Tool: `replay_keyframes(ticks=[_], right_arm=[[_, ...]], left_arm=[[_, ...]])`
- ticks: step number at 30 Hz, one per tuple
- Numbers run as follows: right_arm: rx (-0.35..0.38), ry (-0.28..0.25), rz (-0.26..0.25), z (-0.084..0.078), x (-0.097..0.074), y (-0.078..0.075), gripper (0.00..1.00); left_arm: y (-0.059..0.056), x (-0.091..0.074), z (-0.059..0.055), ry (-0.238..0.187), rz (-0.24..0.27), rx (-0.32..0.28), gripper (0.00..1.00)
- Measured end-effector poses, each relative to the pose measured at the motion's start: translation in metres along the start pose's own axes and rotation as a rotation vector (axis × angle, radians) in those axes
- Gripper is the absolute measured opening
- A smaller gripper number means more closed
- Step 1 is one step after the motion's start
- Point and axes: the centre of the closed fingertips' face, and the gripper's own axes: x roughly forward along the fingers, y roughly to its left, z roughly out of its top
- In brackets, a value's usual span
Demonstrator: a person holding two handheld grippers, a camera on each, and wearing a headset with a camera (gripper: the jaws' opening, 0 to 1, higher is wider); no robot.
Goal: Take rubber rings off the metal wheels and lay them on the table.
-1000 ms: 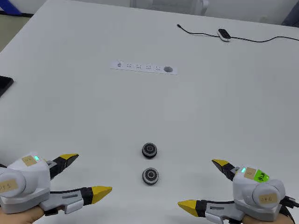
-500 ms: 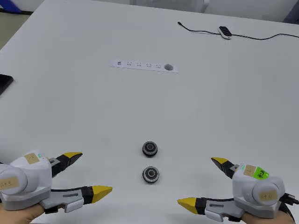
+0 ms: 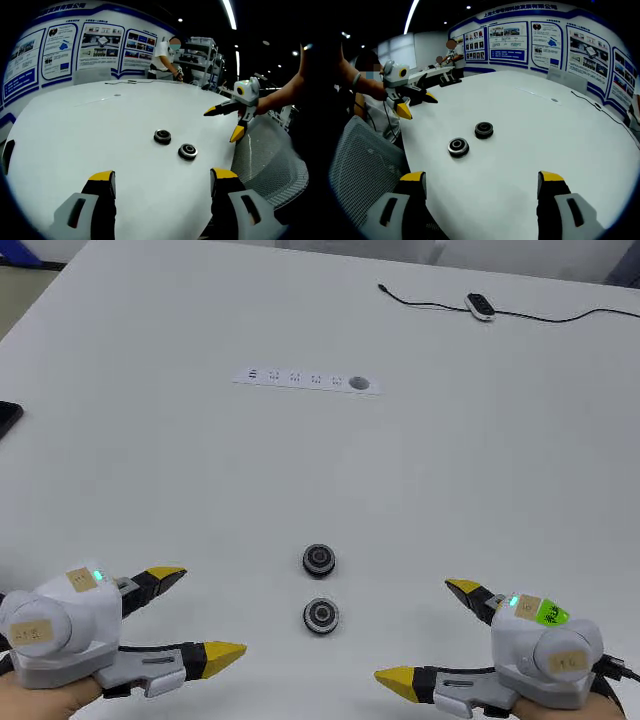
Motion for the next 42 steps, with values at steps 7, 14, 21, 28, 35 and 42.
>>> replay_keyframes(ticks=[7, 14, 21, 28, 35, 42], right_arm=[[0.006, 0.004, 0.007, -0.002, 0.003, 0.001, 0.93], [0.01, 0.003, 0.018, -0.001, 0.007, 0.003, 0.92], [0.012, 0.001, 0.028, 0.0, 0.01, 0.004, 0.92], [0.018, 0.002, 0.04, -0.001, 0.012, 0.007, 0.91], [0.025, 0.002, 0.055, -0.002, 0.014, 0.012, 0.9], [0.028, -0.002, 0.062, -0.001, 0.016, 0.015, 0.89]], left_arm=[[-0.009, 0.011, -0.001, 0.03, -0.038, 0.037, 0.77], [-0.012, 0.018, 0.002, 0.042, -0.058, 0.068, 0.75], [-0.011, 0.02, 0.005, 0.052, -0.062, 0.092, 0.69], [-0.015, 0.021, 0.007, 0.054, -0.079, 0.103, 0.67], [-0.026, 0.026, 0.01, 0.064, -0.114, 0.127, 0.63], [-0.033, 0.032, 0.014, 0.068, -0.139, 0.143, 0.6]])
